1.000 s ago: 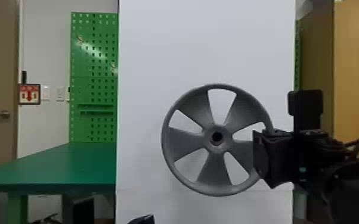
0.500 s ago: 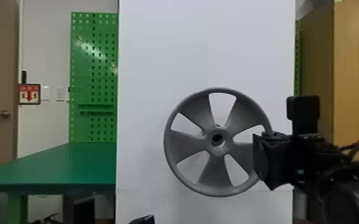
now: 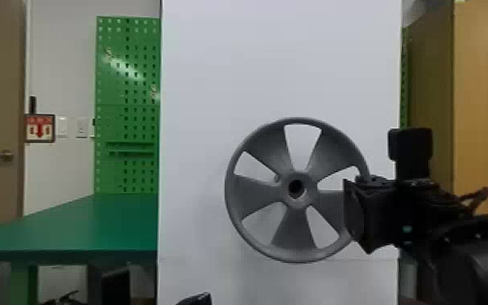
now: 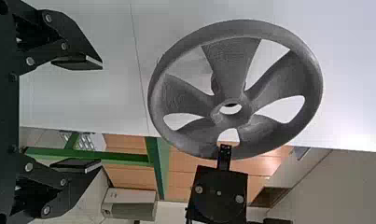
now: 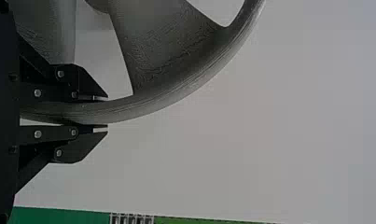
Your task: Hold the wheel and insert it
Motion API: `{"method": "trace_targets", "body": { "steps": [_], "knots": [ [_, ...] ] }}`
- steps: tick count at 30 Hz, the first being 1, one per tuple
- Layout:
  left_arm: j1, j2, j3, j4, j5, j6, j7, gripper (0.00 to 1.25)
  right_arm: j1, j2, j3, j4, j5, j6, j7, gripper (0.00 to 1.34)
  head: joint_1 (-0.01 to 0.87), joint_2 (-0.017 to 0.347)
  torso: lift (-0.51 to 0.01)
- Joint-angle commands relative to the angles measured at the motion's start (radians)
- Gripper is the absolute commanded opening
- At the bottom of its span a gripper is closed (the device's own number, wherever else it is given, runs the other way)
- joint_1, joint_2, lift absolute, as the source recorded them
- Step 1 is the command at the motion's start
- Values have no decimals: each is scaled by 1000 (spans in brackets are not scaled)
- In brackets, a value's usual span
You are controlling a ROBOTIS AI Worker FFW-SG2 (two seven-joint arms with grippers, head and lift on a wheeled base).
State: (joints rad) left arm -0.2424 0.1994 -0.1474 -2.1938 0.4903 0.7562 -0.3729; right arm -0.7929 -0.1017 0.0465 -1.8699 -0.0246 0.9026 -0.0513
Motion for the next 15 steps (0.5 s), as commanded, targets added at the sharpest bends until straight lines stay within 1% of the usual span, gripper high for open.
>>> {"method": "trace_targets", "body": {
  "steps": [1,11,15],
  "knots": [
    [-1,0,-1,0,1,0,0,746,-9,-3,3,15,2,-5,4,304,0,9,-493],
    [-1,0,-1,2,1,0,0,746,-25,-3,9,41,14,-24,22,302,0,9,-493],
    [-1,0,-1,2,1,0,0,746,-32,-7,10,46,18,-24,24,302,0,9,-493]
  ]
}}
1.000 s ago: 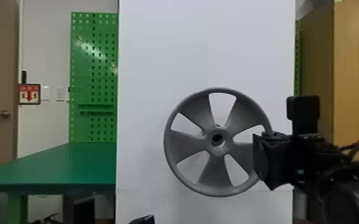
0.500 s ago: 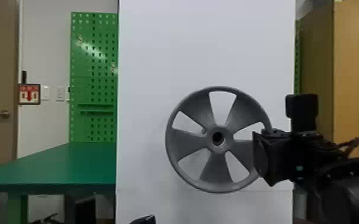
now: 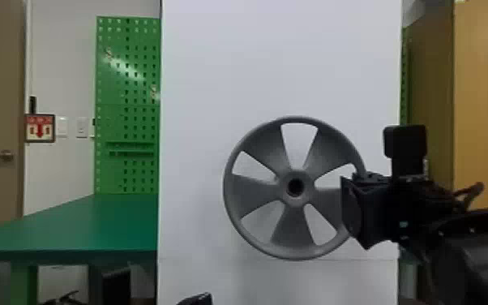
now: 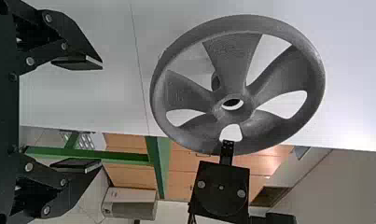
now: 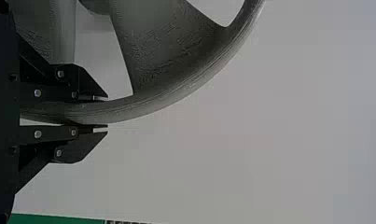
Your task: Hold the wheel and insert it
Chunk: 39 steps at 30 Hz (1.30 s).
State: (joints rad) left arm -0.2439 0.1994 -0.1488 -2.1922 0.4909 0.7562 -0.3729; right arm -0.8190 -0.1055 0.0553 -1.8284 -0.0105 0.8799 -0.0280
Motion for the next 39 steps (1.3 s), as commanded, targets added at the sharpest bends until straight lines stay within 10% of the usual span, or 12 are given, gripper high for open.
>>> {"method": "trace_targets", "body": {
  "steps": [1,39],
  "knots": [
    [0,0,0,0,2,0,0,746,-8,-3,1,4,4,-1,0,302,0,9,-493],
    [-1,0,-3,2,2,0,-1,746,-38,-6,-9,89,14,-35,14,301,0,9,-493]
  ]
}}
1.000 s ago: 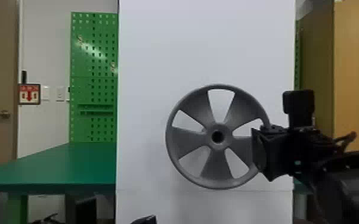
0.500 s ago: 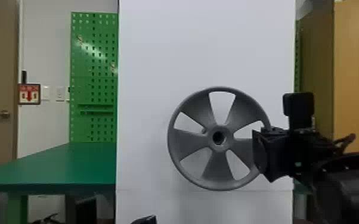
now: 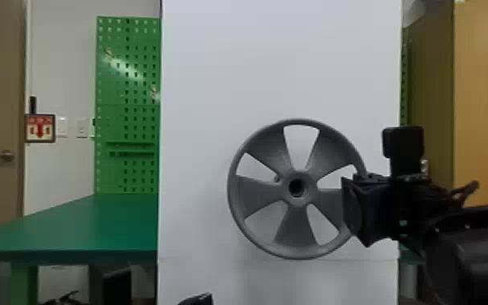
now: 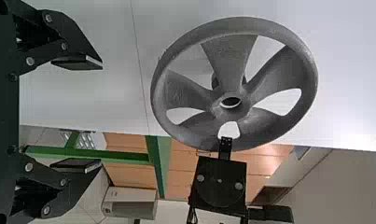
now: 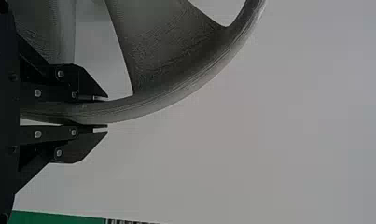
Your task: Hold the wheel and insert it
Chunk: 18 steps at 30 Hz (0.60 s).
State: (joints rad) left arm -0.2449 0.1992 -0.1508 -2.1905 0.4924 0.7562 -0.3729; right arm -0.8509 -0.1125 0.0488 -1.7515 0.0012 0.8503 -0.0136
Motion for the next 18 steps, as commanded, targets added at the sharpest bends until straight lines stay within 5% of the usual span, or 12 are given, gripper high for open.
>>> {"method": "trace_targets", "body": {
  "steps": [1,18],
  "knots": [
    [-1,0,-1,0,0,0,0,746,-8,-1,-3,18,2,-11,0,301,0,9,-493],
    [-4,0,-4,2,2,0,0,746,-25,4,6,69,-7,-39,4,301,0,9,-493]
  ]
}}
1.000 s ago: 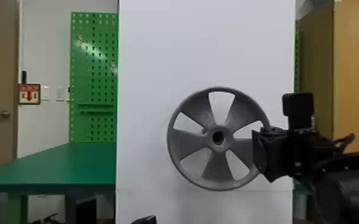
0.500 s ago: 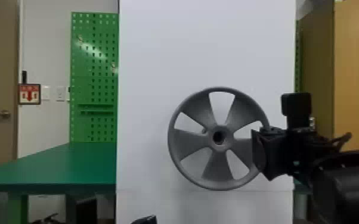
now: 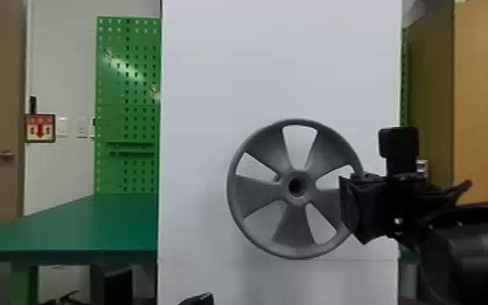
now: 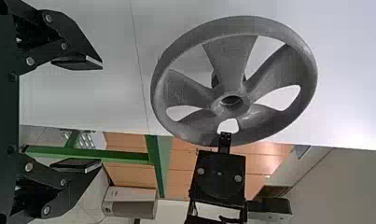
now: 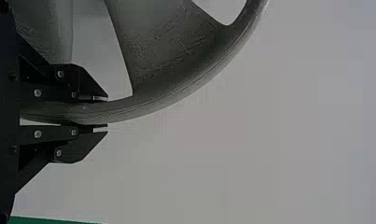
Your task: Hold the wheel and insert it
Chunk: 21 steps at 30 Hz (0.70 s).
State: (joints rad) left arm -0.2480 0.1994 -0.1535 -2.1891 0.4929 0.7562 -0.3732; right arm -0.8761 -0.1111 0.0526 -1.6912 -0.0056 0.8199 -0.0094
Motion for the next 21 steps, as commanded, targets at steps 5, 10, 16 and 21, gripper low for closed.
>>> {"method": "trace_targets", "body": {
  "steps": [5,10,16,21],
  "knots": [
    [0,0,-1,2,1,0,-1,746,-3,7,3,24,1,-21,0,301,0,9,-493],
    [0,0,-1,2,1,0,0,746,-7,5,-2,36,6,-30,0,301,0,9,-493],
    [0,0,-3,2,1,0,0,746,-17,7,-7,59,13,-41,0,301,0,9,-493],
    [0,0,-5,2,1,0,-1,746,-21,14,-11,84,27,-47,0,301,0,9,-493]
  ]
}}
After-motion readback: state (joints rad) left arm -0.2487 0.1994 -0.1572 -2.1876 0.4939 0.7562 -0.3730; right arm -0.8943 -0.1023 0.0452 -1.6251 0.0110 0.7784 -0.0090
